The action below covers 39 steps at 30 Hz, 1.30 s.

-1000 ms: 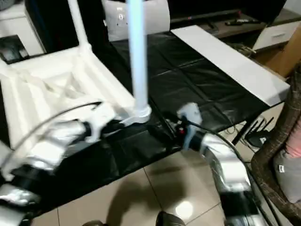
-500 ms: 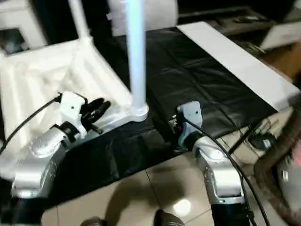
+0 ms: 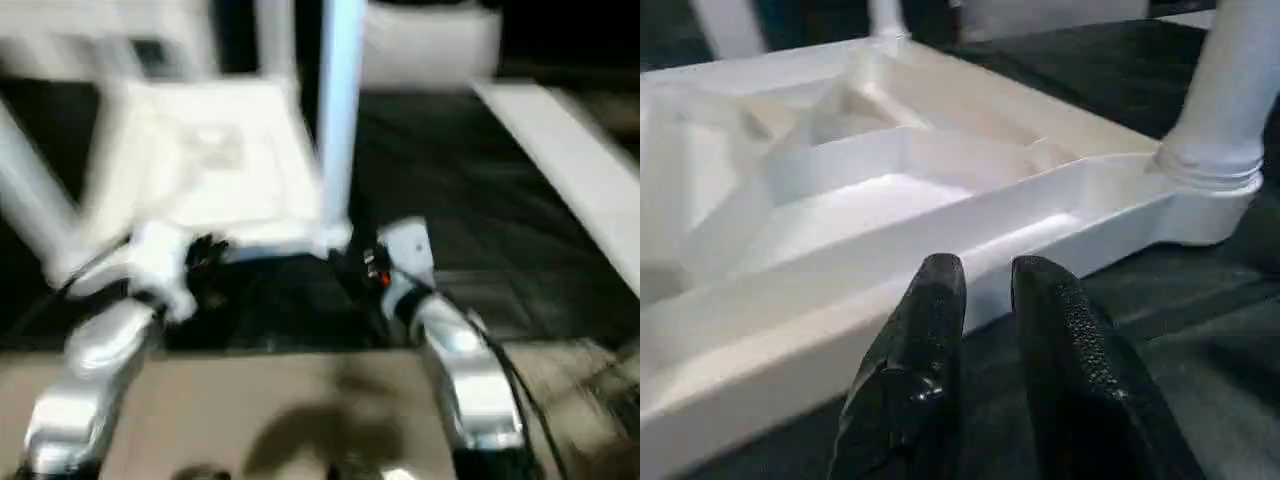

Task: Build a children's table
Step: Rotate leg to tighten

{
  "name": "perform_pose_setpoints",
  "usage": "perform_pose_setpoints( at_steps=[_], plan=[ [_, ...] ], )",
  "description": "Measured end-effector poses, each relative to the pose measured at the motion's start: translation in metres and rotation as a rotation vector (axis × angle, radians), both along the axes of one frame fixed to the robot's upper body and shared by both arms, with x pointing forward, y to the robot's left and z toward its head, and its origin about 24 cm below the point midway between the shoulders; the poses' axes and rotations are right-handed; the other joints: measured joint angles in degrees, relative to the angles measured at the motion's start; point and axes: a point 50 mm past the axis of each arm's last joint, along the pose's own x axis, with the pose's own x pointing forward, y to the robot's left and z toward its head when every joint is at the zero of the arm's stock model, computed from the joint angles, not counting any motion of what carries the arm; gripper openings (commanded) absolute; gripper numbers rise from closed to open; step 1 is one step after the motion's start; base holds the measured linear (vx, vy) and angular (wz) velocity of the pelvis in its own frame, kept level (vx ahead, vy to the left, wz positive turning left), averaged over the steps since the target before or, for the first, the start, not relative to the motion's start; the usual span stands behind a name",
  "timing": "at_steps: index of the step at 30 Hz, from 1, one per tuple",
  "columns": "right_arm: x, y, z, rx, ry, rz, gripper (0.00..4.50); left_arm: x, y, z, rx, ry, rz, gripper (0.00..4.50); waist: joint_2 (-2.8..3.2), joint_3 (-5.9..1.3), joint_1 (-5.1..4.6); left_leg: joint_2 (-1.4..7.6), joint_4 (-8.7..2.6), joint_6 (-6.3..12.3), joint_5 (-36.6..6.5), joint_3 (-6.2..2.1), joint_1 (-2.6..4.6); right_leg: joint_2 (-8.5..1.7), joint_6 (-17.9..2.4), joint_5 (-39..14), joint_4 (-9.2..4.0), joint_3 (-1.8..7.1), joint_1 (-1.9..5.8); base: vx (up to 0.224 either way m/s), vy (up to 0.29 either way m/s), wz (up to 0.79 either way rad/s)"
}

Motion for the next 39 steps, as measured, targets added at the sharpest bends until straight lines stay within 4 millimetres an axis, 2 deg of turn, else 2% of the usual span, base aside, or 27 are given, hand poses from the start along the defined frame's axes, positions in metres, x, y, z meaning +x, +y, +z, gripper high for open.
perform_pose_setpoints(
  at_steps=[2, 3, 6, 8, 10, 12, 15, 18, 19, 20, 21, 22, 23, 25, 26, 27, 29, 30, 35, 39],
  plan=[
    [-0.001, 0.001, -0.002, 0.015, 0.024, -0.01, 4.5, -0.003, 0.004, 0.001, -0.011, -0.003, 0.026, 0.96, -0.18, 0.06, -0.14, 0.33, -0.63, -0.19, 0.56, 0.11, -0.37, 0.22, -0.18, 1.28, -1.53, -0.13, 0.1, -0.067, 0.006, 0.11],
    [-0.002, 0.002, -0.002, 0.021, 0.027, -0.017, 4.5, -0.005, 0.007, 0.0, -0.015, 0.001, 0.047, 0.96, -0.19, 0.05, -0.56, 0.41, -0.95, -0.03, 0.87, 0.11, -0.57, 0.25, -0.32, 2.03, -2.6, -0.3, 0.4, -0.066, 0.028, 0.04],
    [-0.006, 0.001, -0.003, 0.021, 0.034, -0.031, 4.5, -0.008, 0.013, -0.003, -0.023, 0.011, 0.086, 0.96, -0.29, 0.04, -1.74, 0.53, -1.3, 0.44, 1.18, 0.16, -0.37, 0.1, -0.23, 3.09, -4.62, -0.78, 1.43, -0.044, 0.062, 0.03],
    [-0.008, 0.0, -0.007, 0.022, 0.047, -0.033, 4.5, -0.009, 0.017, -0.002, -0.03, 0.005, 0.107, 0.96, -0.44, 0.13, -2.19, 0.57, -1.32, 0.54, 1.19, 0.19, -0.23, -0.08, -0.16, 3.14, -5.31, -1.08, 1.84, -0.038, 0.064, -0.01],
    [-0.009, 0.002, -0.006, 0.046, 0.041, -0.038, 4.5, -0.009, 0.019, 0.0, -0.031, -0.004, 0.125, 0.96, -0.63, 0.16, -2.95, 0.63, -1.41, 0.66, 1.26, 0.2, -0.37, -0.2, -0.14, 3.15, -5.97, -1.32, 1.99, -0.033, 0.056, -0.02],
    [-0.015, 0.0, -0.006, 0.056, 0.01, -0.042, 4.5, -0.012, 0.02, -0.003, -0.034, 0.006, 0.14, 0.96, -0.9, -0.04, -3.21, 0.63, -1.45, 0.78, 1.32, 0.29, -0.54, -0.27, 0.03, 3.71, -6.49, -1.35, 2.1, 0.0, 0.0, 0.0],
    [-0.02, -0.003, -0.007, 0.061, 0.006, -0.07, 4.5, -0.016, 0.023, -0.007, -0.04, 0.026, 0.158, 0.96, -1.45, -0.34, -3.36, 0.65, -1.48, 0.91, 1.35, 0.57, -0.6, -0.43, 0.26, 4.32, -6.7, -1.37, 2.06, 0.0, 0.0, 0.0],
    [-0.021, -0.006, -0.008, 0.059, 0.016, -0.097, 4.5, -0.016, 0.023, -0.006, -0.063, 0.021, 0.161, 0.96, -1.58, -0.49, -2.84, 0.4, -1.63, 1.47, 1.51, 0.83, -0.84, -0.97, 0.54, 4.46, -6.74, -1.3, 2.06, 0.0, 0.0, 0.0],
    [-0.022, -0.008, -0.008, 0.056, 0.013, -0.108, 4.5, -0.016, 0.022, -0.006, -0.069, 0.021, 0.158, 1.25, -1.46, -0.56, -2.41, 0.27, -1.27, 2.29, 1.36, 0.8, -1.01, -1.14, 0.75, 4.5, -6.76, -1.18, 2.06, 0.0, 0.0, 0.0],
    [-0.023, -0.01, -0.008, 0.051, 0.004, -0.117, 4.5, -0.016, 0.022, -0.006, -0.08, 0.02, 0.161, 1.25, -1.19, -0.71, -1.7, 0.23, -0.46, 3.49, 0.73, 0.65, -1.3, -1.21, 1.02, 4.51, -6.78, -1.07, 2.09, 0.011, 0.082, 0.01],
    [-0.025, -0.012, -0.007, 0.049, -0.018, -0.119, 4.5, -0.018, 0.023, -0.005, -0.105, 0.017, 0.181, 1.25, -0.61, -1.02, -1.04, 0.17, 0.59, 3.94, 0.45, -0.05, -1.89, -1.27, 1.1, 4.61, -6.78, -1.18, 2.18, 0.011, 0.082, 0.01],
    [-0.026, -0.013, -0.006, 0.068, -0.028, -0.114, 4.5, -0.019, 0.024, -0.005, -0.113, 0.014, 0.189, 1.37, -0.36, -1.14, -0.72, 0.02, 0.91, 3.69, 0.32, -0.05, -2.08, -1.57, 1.2, 4.64, -6.82, -1.43, 2.26, 0.01, 0.118, 0.06],
    [-0.027, -0.013, -0.004, 0.091, -0.037, -0.102, 4.5, -0.021, 0.028, -0.004, -0.104, 0.011, 0.198, 1.37, -0.39, -1.24, -1.04, -0.29, 0.61, 3.75, 0.34, 0.27, -1.73, -1.78, 0.88, 4.74, -7.19, -1.51, 2.29, 0.013, 0.138, 0.09],
    [-0.026, -0.008, 0.002, 0.138, -0.066, -0.064, 4.5, -0.021, 0.037, -0.002, -0.067, -0.005, 0.219, 1.62, -0.35, -1.26, -1.47, -0.79, 0.27, 4.79, 0.64, 0.59, -1.87, -2.09, -1.68, 4.96, -7.69, -1.58, 2.22, 0.004, 0.14, 0.08],
    [-0.026, -0.008, 0.002, 0.136, -0.069, -0.055, 4.5, -0.021, 0.039, 0.0, -0.055, -0.015, 0.226, 1.69, -0.39, -1.28, -1.64, -0.99, 0.31, 4.92, 0.57, 0.68, -1.88, -2.17, -1.93, 5.11, -7.81, -1.5, 2.27, -0.034, 0.126, 0.06],
    [-0.027, -0.009, 0.002, 0.129, -0.066, -0.053, 4.5, -0.02, 0.038, 0.001, -0.061, -0.025, 0.223, 1.71, -0.46, -1.32, -1.85, -1.13, 0.31, 4.81, 0.46, 0.78, -1.88, -2.43, -1.83, 5.14, -8.3, -1.39, 2.72, -0.034, 0.126, 0.06],
    [-0.027, -0.01, 0.003, 0.174, -0.074, -0.071, 4.5, -0.02, 0.035, 0.001, -0.056, -0.025, 0.211, 1.81, -0.65, -1.31, -2.25, -1.18, 0.21, 4.83, 0.49, 1.15, -1.8, -2.89, -1.31, 5.19, -8.7, -1.54, 2.85, -0.045, 0.073, 0.0],
    [-0.027, -0.011, 0.006, 0.188, -0.088, -0.092, 4.5, -0.02, 0.032, 0.001, -0.045, -0.029, 0.202, 1.95, -0.69, -1.3, -2.78, -1.25, 0.2, 4.82, 0.49, 1.34, -1.72, -3.12, -0.22, 4.68, -8.69, -1.5, 2.85, -0.05, 0.054, -0.03],
    [-0.026, -0.028, 0.01, 0.073, -0.117, -0.16, 4.5, -0.019, 0.031, 0.006, -0.063, -0.076, 0.202, 2.33, -0.72, -1.21, -4.62, -1.24, -0.4, 4.58, 0.63, 1.37, -1.26, -3.19, 1.35, 3.75, -8.88, -1.48, 2.95, -0.01, 0.005, -0.01],
    [-0.033, -0.026, 0.008, 0.156, -0.08, -0.164, 4.5, -0.022, 0.032, 0.006, -0.064, -0.063, 0.215, 2.57, -0.72, -1.18, -5.17, -1.17, -1.35, 4.49, 0.68, 1.27, -0.98, -3.14, 1.41, 3.72, -9.33, -1.78, 2.83, 0.0, 0.0, 0.0]
  ],
)
